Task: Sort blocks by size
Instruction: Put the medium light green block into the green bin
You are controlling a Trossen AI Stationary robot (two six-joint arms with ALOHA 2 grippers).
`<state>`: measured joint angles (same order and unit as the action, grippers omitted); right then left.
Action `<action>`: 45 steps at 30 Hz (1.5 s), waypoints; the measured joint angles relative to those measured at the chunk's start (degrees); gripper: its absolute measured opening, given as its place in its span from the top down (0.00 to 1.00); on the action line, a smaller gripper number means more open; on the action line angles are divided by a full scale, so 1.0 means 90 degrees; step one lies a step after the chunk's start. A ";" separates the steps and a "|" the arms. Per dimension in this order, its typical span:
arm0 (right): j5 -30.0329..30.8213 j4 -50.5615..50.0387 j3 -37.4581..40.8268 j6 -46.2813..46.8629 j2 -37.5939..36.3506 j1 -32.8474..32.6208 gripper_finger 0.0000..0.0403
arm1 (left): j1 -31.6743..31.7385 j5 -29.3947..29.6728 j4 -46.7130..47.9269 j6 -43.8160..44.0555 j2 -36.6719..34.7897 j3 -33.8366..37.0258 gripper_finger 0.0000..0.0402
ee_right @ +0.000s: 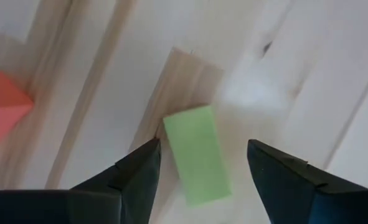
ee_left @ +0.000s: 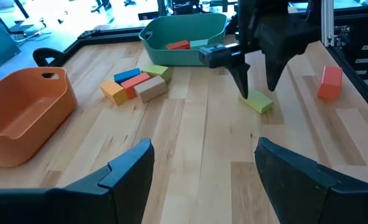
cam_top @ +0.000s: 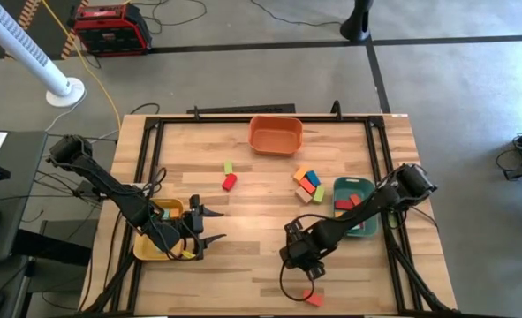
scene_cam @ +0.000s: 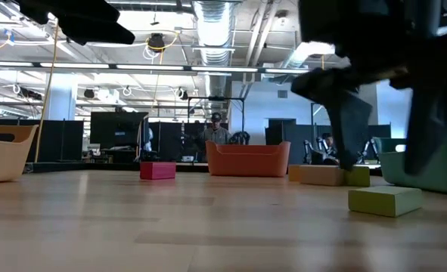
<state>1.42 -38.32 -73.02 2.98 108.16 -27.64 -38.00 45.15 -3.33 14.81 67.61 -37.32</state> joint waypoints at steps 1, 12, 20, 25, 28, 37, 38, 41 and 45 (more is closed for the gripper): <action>-0.0013 0.0041 0.0066 -0.0001 0.0001 -0.0011 0.33 | 0.0000 0.0000 0.0000 0.0000 0.0000 0.0000 0.33; -0.0168 0.0774 0.0630 0.0101 0.0000 -0.0092 0.38 | 0.0000 -0.0034 0.0001 -0.0027 0.0000 0.0000 0.33; -0.0154 0.0830 0.0752 0.0338 -0.0005 -0.0092 0.56 | 0.0000 -0.0041 0.0000 -0.0027 0.0000 0.0000 0.33; -0.0139 0.0825 0.0752 0.0456 -0.0012 -0.0092 0.62 | 0.0000 -0.0041 -0.0005 -0.0072 0.0000 0.0000 0.33; -0.0058 0.0827 0.0751 0.0803 -0.0012 -0.0092 0.62 | 0.0000 -0.0041 -0.0005 -0.0075 0.0000 0.0000 0.33; 0.0267 0.0079 0.0133 0.1696 -0.0007 -0.0089 0.62 | 0.0000 -0.0044 -0.0017 -0.0544 0.0000 0.0000 0.33; 0.0312 -0.0094 0.0028 0.1851 -0.0007 -0.0084 0.63 | 0.0000 -0.0044 -0.0018 -0.0644 0.0000 0.0000 0.33; 0.0511 -0.0482 -0.0249 0.2433 -0.0012 -0.0086 0.62 | 0.0000 -0.0044 -0.0019 -0.0997 0.0000 0.0000 0.33; 0.0877 -0.0860 -0.0500 0.3159 -0.0024 -0.0188 0.58 | 0.0000 -0.0044 -0.0023 -0.1585 0.0000 0.0000 0.33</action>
<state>9.31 -46.06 -77.52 31.41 107.94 -29.34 -38.00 44.75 -3.54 0.54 67.61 -37.32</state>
